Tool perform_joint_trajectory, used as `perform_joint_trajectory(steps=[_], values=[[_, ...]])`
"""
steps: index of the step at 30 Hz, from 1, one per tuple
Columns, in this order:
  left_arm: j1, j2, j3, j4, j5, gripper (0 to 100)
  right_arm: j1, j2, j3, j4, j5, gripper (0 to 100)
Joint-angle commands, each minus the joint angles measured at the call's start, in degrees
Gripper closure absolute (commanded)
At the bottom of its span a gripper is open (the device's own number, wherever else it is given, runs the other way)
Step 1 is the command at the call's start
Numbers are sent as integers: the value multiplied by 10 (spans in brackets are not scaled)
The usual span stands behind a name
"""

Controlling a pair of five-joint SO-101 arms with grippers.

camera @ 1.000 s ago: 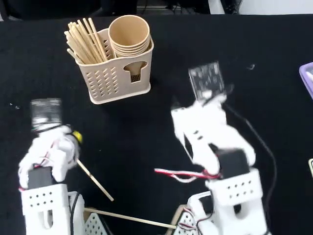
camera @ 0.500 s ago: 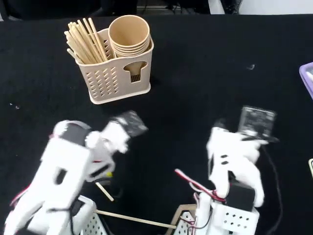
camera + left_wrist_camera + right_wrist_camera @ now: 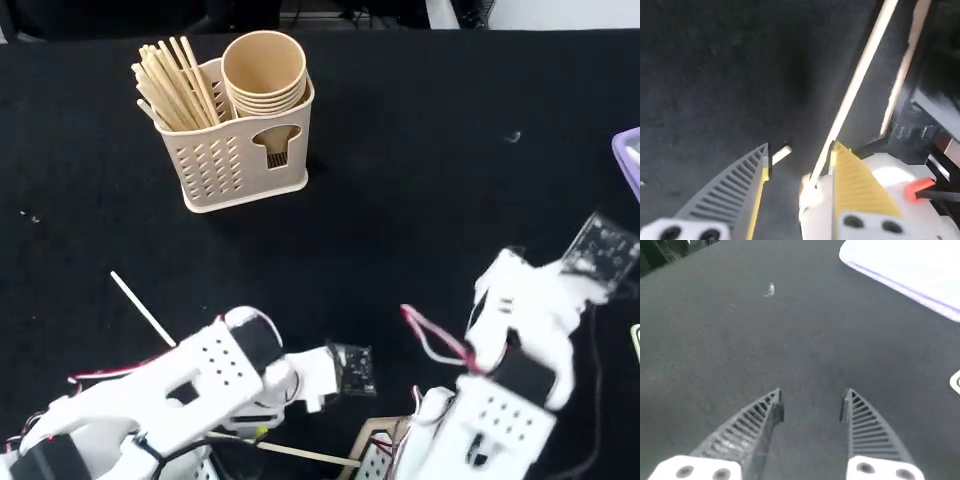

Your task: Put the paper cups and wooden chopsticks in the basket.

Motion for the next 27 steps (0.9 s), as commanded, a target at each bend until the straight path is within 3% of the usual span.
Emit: perform_joint_trajectory(steps=[1, 10, 17, 22, 27], values=[[-8, -25, 26, -40, 7, 794, 11, 112, -78, -12, -7, 805], [58, -20, 87, -117, 35, 794, 12, 315, -185, -11, -48, 805], [60, -20, 144, -187, 35, 795, 37, 341, -197, -11, -49, 805], [57, -26, 123, -155, 33, 798, 33, 341, -196, -11, -49, 805], [17, -26, 16, -78, 32, 794, 33, 341, -193, -11, -48, 805]])
